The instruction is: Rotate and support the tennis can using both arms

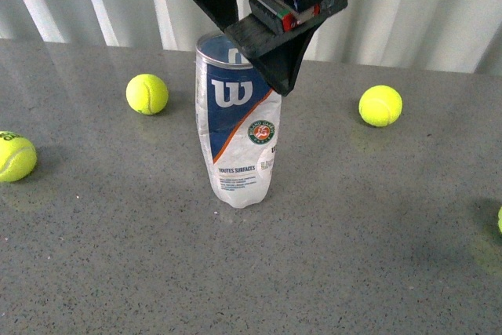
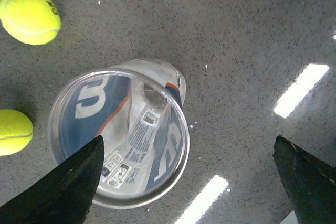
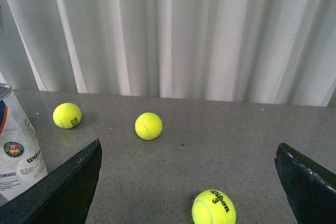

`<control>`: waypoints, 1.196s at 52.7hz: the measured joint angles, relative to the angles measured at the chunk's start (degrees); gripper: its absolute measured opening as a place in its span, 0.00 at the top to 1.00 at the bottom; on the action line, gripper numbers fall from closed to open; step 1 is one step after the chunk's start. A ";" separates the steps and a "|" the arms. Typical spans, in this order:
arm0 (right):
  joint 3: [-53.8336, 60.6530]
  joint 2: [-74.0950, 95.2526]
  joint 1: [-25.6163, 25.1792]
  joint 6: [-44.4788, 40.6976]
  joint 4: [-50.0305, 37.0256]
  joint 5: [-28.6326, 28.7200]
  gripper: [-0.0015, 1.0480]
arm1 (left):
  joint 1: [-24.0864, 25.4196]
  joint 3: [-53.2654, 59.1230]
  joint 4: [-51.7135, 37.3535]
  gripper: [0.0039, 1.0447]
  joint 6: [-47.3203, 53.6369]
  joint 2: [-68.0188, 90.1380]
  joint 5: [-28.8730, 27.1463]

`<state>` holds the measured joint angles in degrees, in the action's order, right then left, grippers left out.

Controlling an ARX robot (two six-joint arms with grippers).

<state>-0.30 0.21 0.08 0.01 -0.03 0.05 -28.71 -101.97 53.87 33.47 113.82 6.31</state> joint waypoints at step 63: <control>0.00 0.00 0.00 0.00 0.00 0.00 0.07 | 19.98 84.43 -97.94 0.97 -33.62 -51.80 -14.91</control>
<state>-0.30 0.21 0.08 0.01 -0.03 0.05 -8.73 -17.54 -44.07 -0.14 62.02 -8.60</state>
